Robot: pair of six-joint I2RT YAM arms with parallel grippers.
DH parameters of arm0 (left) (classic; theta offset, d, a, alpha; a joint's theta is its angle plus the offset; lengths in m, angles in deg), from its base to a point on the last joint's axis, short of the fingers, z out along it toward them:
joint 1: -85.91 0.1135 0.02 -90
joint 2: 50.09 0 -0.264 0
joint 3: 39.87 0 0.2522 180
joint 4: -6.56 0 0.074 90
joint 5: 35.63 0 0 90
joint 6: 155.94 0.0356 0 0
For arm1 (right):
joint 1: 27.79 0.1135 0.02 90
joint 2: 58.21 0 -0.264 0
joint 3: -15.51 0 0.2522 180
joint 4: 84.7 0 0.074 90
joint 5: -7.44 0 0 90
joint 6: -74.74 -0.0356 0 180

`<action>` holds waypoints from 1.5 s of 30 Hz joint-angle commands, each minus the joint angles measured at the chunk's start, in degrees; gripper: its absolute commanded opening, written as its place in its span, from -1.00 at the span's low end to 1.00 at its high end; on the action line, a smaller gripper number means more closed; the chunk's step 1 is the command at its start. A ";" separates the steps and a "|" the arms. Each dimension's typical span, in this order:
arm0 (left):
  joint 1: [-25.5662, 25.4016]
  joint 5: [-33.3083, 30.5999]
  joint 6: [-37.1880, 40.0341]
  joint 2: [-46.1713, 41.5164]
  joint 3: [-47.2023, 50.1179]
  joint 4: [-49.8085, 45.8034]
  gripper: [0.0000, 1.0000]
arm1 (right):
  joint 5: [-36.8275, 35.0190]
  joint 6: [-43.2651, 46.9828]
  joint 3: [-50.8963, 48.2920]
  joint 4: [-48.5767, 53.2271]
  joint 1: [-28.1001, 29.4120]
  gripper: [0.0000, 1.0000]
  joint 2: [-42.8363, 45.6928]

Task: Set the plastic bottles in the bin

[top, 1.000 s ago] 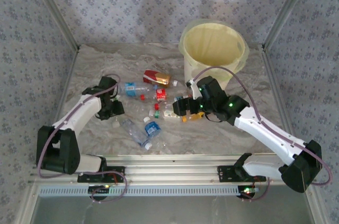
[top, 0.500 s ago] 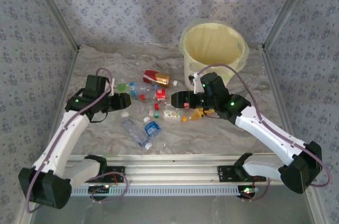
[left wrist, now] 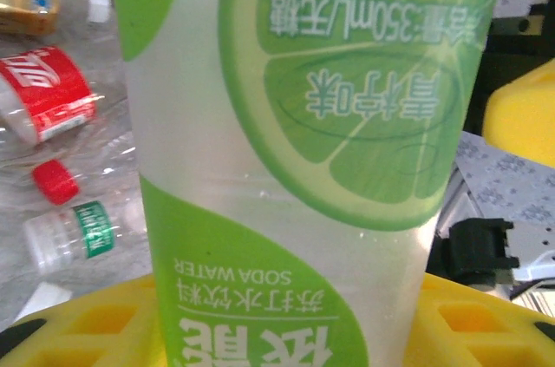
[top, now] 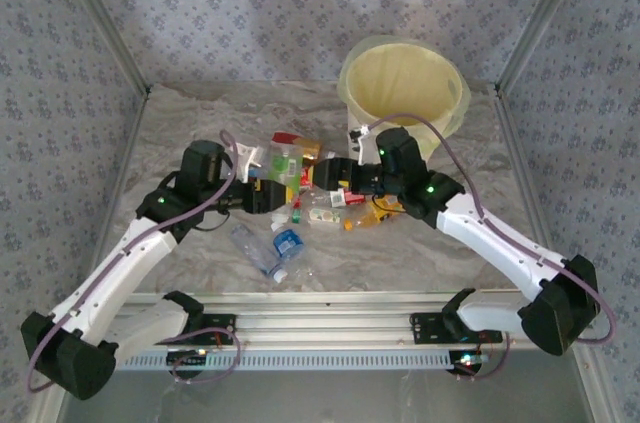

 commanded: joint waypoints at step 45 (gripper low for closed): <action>-13.77 -14.94 2.75 1.53 -3.57 10.21 0.99 | -8.72 0.87 7.23 10.31 -3.53 0.12 -0.73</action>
